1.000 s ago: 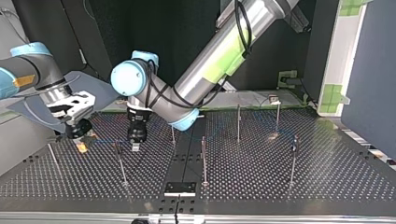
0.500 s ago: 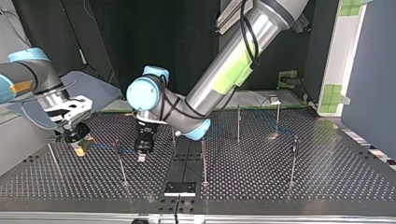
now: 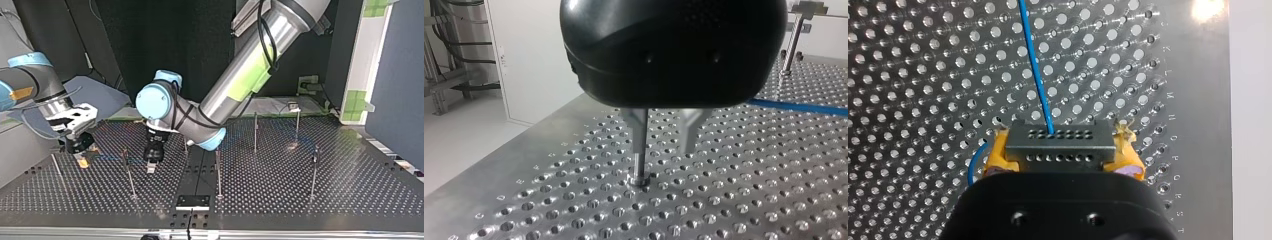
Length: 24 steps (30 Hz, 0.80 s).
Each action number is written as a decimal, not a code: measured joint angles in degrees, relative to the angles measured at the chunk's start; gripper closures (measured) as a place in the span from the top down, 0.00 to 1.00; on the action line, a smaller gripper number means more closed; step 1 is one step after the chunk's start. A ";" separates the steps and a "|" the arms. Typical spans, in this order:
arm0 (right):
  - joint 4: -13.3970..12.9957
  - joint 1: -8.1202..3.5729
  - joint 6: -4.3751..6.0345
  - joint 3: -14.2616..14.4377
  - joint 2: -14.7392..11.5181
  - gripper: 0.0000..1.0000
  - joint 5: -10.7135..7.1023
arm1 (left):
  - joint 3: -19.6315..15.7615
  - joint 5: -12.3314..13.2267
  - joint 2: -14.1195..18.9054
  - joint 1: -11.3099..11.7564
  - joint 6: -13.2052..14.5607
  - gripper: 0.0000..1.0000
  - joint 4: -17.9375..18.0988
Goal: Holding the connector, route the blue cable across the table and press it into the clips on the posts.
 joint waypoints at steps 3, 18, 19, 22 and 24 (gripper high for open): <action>0.00 0.00 -0.04 -0.01 0.00 0.00 0.00 | 0.00 0.06 0.00 -0.23 -0.03 1.00 -0.47; 0.13 0.19 -0.15 0.04 -0.01 0.00 -0.42 | -1.59 0.92 2.45 -0.53 -1.24 1.00 -6.98; 0.14 0.23 -0.15 0.04 0.00 0.00 -0.43 | -2.04 1.33 2.95 -0.52 -1.37 1.00 -7.49; 0.17 0.35 -0.15 0.04 -0.02 0.00 -0.44 | -3.66 2.88 4.61 -0.35 -2.22 1.00 -7.94; 0.18 0.44 -0.15 0.05 -0.03 0.00 -0.44 | -4.92 4.13 5.87 -0.16 -3.26 1.00 -7.22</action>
